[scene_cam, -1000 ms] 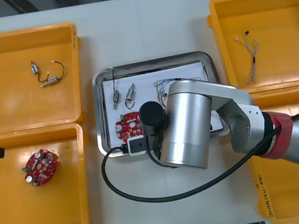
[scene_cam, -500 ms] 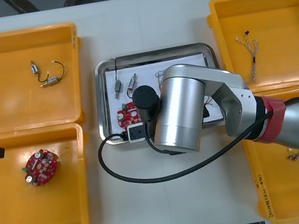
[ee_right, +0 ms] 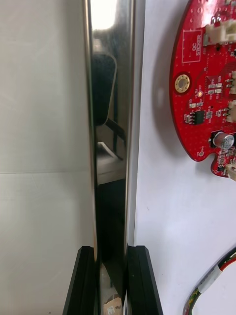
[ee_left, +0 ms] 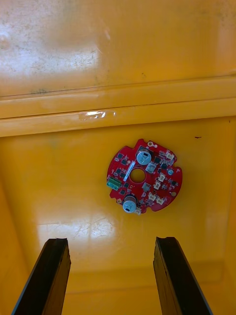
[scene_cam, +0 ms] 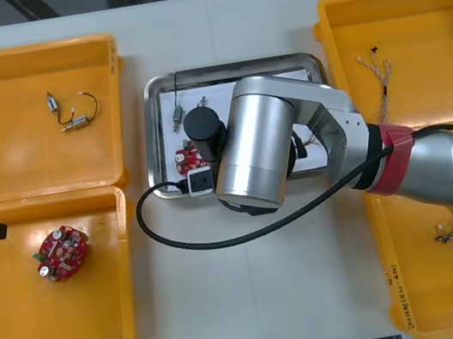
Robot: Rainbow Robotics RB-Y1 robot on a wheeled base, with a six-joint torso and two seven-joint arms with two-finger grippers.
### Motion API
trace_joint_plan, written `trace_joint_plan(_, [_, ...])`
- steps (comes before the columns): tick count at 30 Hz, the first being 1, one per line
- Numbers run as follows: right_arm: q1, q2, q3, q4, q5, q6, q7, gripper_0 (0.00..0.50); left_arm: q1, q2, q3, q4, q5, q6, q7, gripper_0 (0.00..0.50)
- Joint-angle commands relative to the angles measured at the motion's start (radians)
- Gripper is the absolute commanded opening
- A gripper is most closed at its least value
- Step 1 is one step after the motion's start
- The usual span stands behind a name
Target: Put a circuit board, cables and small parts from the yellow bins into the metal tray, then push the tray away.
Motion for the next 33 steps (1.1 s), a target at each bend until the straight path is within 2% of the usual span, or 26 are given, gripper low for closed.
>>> trace_joint_plan(1, [-0.061,0.022,0.014,0.023,-0.014,-0.019,0.033,0.000,0.017,0.044,0.025,-0.030,0.007,0.007,0.016,0.500])
trace_joint_plan(16, [-0.128,0.035,0.016,0.135,-0.033,-0.039,0.055,0.000,0.017,0.044,0.025,-0.030,0.007,0.007,0.016,0.500])
trace_joint_plan(21, [-0.157,0.053,0.014,0.193,-0.058,-0.053,0.061,0.000,0.017,0.044,0.025,-0.030,0.007,0.007,0.016,0.500])
trace_joint_plan(33, [-0.200,0.093,0.014,0.261,-0.060,-0.053,0.073,0.000,0.017,0.044,0.025,-0.030,0.007,0.007,0.016,0.500])
